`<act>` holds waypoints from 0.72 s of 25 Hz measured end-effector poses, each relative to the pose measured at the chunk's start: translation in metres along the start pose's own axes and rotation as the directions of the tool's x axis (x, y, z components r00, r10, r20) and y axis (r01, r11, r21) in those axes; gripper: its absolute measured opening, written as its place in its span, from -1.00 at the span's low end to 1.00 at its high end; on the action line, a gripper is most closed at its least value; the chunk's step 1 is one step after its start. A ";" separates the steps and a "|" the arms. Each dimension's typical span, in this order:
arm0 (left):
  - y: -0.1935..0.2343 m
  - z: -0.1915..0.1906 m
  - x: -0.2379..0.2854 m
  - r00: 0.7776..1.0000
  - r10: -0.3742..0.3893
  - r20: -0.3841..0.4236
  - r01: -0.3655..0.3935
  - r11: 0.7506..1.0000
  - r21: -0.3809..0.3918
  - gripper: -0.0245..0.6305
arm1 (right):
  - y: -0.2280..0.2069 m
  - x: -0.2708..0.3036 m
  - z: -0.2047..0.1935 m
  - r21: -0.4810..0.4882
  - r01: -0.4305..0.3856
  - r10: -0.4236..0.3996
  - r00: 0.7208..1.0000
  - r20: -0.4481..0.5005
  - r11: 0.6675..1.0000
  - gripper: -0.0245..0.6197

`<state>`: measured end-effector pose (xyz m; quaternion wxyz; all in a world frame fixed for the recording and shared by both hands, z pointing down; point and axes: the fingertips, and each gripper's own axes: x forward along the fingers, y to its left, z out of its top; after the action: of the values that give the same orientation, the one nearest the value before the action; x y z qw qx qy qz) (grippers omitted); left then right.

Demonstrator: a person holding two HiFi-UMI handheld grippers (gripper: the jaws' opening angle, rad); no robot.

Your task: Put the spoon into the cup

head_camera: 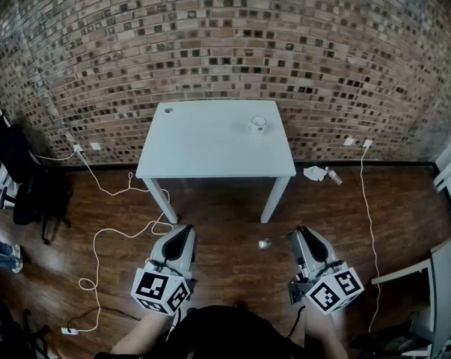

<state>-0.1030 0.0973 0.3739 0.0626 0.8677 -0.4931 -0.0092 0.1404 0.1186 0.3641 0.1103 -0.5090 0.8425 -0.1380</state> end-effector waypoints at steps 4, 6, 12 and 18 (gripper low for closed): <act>-0.023 -0.003 0.020 1.000 -0.007 -0.011 0.007 1.000 0.001 -0.95 | -0.022 -0.006 0.010 0.006 -0.003 0.003 1.000 0.002 1.000 -0.75; -0.034 -0.004 0.030 1.000 -0.012 -0.014 0.012 1.000 0.008 -0.95 | -0.033 -0.011 0.013 0.009 -0.005 0.005 1.000 0.003 1.000 -0.75; -0.057 0.001 0.065 1.000 -0.010 0.004 0.010 0.999 0.043 -0.95 | -0.073 -0.018 0.024 0.001 -0.009 0.009 1.000 -0.012 1.000 -0.75; -0.066 -0.015 0.088 0.999 -0.021 -0.036 0.022 0.999 0.035 -0.95 | -0.102 -0.009 0.023 0.017 0.005 -0.005 1.000 -0.001 1.000 -0.75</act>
<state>0.0003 0.0566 0.3847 0.0560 0.8739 -0.4826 0.0144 0.2364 0.0789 0.3777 0.1138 -0.5100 0.8401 -0.1454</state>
